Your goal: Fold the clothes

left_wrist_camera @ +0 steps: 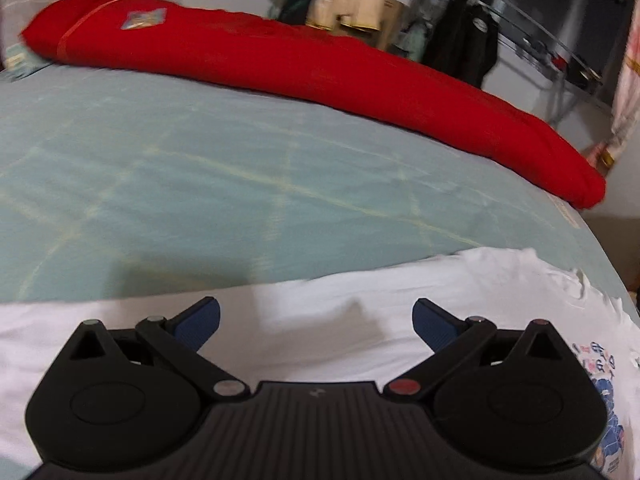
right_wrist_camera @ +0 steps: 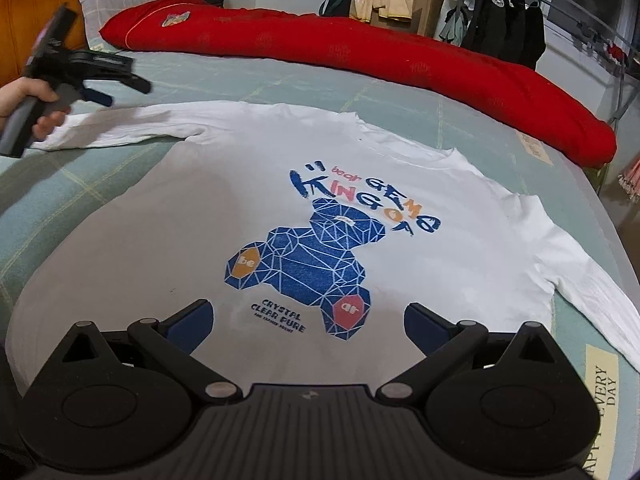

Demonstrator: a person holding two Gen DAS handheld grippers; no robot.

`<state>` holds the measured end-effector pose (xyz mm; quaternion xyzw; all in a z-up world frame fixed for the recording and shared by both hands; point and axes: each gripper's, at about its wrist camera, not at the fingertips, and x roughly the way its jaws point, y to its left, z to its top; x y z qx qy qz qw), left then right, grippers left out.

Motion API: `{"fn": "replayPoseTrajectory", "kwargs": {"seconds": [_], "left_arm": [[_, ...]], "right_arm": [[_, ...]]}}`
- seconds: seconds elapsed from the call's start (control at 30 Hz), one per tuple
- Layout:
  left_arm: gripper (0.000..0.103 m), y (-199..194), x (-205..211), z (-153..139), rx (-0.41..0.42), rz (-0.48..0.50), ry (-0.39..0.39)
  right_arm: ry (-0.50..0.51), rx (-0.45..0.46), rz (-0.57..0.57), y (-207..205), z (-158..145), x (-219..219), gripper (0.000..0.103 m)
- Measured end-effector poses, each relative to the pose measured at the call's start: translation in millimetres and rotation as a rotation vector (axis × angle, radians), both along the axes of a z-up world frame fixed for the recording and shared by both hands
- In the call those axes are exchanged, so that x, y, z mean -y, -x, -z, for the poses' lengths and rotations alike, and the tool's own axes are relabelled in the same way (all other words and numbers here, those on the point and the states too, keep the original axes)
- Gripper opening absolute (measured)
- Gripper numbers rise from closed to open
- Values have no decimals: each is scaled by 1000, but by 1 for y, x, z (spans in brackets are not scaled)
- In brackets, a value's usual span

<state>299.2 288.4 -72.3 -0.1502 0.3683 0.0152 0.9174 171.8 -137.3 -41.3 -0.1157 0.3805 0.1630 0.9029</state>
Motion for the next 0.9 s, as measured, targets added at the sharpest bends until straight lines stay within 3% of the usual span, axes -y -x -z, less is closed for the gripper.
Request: {"fn": "replayPoseTrajectory", "kwargs": {"seconds": [0.23,0.33,0.5,0.63,0.73,0.8,0.9], "left_arm": [[102,63,-78,27,-33,-206,-6],[102,78,-85,24,-54,-245,-75],[102,70,-40,-12,16,-101,-46],[102,51,37,-33,84,142,-49],[102,37,102,-30,120,315,-92],[102,33,141,-25,153,394,-163],[102,24,184,-11,161,512,-200]], "right_arm": [[-10,12,-9,5,-3,-2,103],[-9,13,3,4,-4,0,103],[-16,19,-4,6,-5,-5,103],[-14,28,-28,9,-8,-11,103],[-13,33,-29,12,-9,-10,103],[-18,30,-24,12,-9,-7,103],[-23,26,-17,13,-7,-1,103]]}}
